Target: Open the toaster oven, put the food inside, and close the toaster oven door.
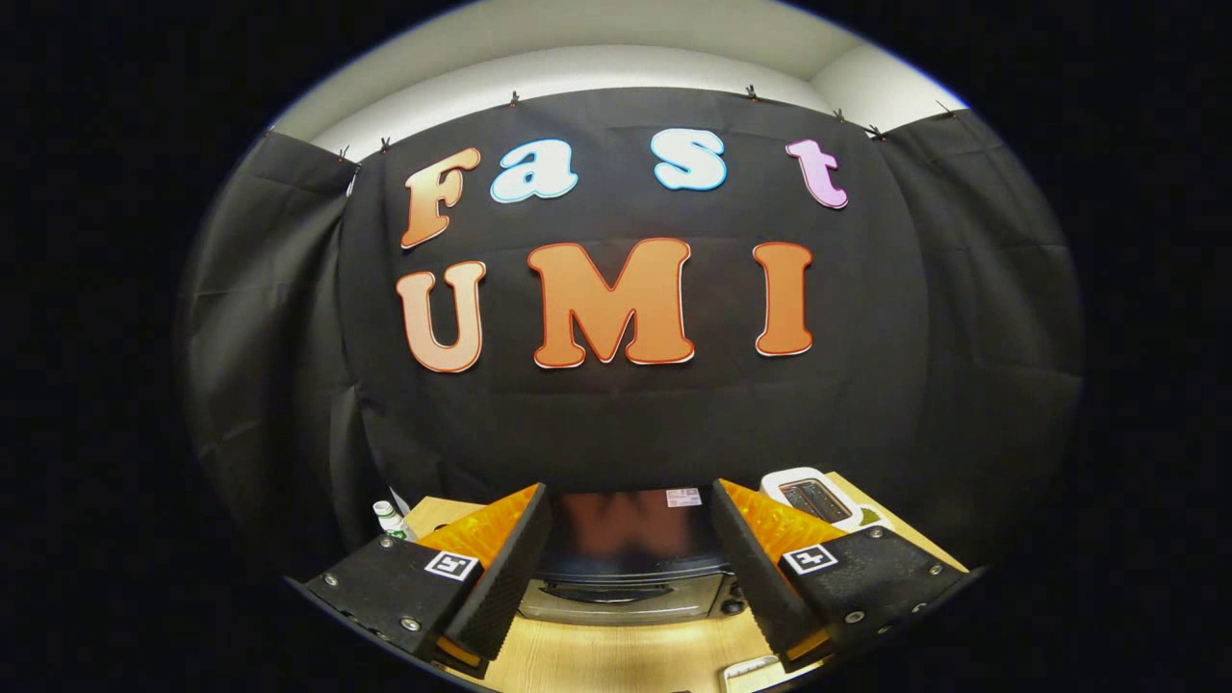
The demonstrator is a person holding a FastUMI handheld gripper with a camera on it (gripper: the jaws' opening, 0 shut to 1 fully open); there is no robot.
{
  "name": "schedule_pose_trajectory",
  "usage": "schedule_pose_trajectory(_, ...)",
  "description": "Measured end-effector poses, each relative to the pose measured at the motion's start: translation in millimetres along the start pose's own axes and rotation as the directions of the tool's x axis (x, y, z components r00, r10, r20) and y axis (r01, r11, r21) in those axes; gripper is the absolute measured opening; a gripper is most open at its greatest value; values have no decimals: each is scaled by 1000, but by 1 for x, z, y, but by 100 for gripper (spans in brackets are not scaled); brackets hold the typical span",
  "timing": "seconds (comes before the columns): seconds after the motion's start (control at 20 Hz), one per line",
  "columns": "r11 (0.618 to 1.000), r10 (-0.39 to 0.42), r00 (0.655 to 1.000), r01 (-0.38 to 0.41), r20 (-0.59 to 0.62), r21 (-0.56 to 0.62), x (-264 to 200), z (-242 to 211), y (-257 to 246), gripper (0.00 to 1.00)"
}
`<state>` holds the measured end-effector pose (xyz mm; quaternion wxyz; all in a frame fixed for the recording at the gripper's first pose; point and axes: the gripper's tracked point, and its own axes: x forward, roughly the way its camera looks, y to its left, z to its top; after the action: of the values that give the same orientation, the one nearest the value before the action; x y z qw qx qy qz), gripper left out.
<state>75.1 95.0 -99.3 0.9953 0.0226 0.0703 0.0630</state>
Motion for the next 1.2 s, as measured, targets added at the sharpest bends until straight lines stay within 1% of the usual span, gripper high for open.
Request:
schedule_pose_trajectory(0.15,1000,6,1000,-6,-11,2,22,-20,10,99)
schedule_pose_trajectory(0.3,999,-20,998,18,-56,-46,45,-50,9,99)
schedule_pose_trajectory(0.55,994,-48,982,29,-182,-105,72,-111,8,99)
schedule_pose_trajectory(0.7,995,-54,966,29,-254,-98,79,-141,7,99)
schedule_pose_trajectory(0.95,995,-56,951,27,-303,-99,84,-162,9,99)
schedule_pose_trajectory(1.05,996,-49,955,23,-292,-91,85,-161,11,100)
schedule_pose_trajectory(1.2,997,-51,951,31,-305,-71,81,-162,9,100)
